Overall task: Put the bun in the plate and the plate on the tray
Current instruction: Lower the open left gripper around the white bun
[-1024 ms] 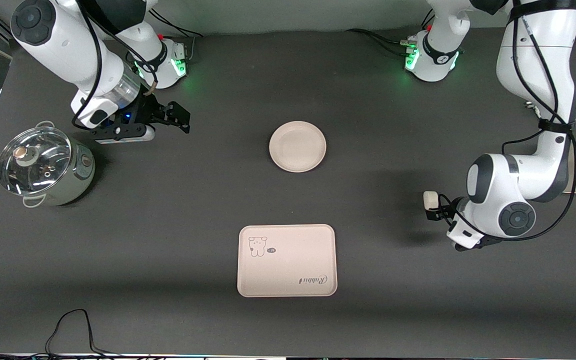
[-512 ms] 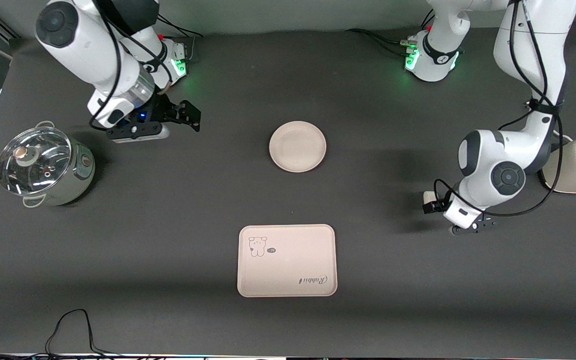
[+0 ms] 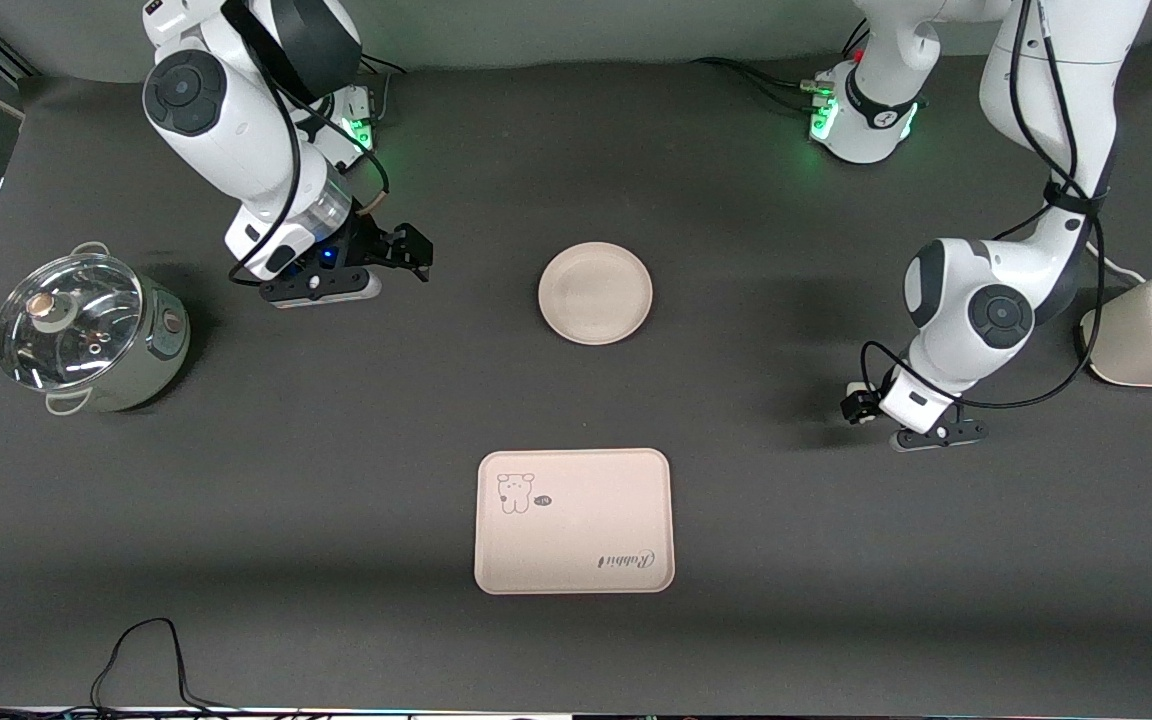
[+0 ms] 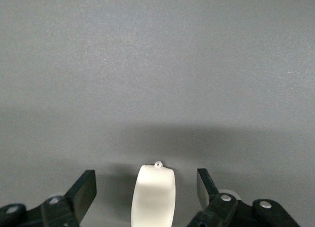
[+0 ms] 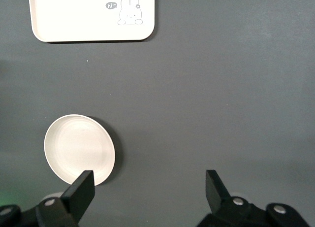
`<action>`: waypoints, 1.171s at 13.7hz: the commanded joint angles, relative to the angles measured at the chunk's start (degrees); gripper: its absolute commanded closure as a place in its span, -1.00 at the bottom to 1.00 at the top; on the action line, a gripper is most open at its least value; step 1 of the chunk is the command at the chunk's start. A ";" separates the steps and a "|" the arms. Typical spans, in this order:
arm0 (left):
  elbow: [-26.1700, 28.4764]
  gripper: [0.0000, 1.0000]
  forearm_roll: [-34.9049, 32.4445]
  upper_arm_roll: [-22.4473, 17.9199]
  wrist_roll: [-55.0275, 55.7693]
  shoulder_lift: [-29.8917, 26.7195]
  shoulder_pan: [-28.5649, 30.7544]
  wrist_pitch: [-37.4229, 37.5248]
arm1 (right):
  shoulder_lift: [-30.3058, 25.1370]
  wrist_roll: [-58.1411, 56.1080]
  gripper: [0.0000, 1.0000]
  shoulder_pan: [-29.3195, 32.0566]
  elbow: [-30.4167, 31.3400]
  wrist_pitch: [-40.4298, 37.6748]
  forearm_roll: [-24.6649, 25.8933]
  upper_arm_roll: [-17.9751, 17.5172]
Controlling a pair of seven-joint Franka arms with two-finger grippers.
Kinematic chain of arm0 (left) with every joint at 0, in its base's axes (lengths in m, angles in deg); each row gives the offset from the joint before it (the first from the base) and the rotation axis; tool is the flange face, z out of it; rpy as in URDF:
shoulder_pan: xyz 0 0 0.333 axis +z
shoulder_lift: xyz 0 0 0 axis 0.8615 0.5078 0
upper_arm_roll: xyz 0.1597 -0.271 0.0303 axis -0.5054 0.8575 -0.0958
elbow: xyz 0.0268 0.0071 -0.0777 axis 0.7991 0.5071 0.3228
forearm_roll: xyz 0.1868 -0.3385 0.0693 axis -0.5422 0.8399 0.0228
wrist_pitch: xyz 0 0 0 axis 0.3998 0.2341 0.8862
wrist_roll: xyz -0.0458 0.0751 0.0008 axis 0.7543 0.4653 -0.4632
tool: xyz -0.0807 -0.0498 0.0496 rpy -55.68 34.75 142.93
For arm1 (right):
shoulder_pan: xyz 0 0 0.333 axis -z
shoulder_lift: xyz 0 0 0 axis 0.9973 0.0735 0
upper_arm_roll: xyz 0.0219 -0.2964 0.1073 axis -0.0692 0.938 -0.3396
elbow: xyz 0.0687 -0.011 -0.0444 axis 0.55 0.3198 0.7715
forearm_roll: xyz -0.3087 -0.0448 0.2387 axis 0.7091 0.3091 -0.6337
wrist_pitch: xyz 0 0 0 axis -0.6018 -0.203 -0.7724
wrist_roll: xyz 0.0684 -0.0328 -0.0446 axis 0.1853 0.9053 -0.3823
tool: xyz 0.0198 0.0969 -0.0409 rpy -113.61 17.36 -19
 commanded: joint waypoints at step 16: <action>0.14 0.69 0.18 0.32 -1.28 -2.22 -0.51 2.86 | 1.83 -3.93 -1.00 -0.01 -1.42 -1.85 -6.93 4.05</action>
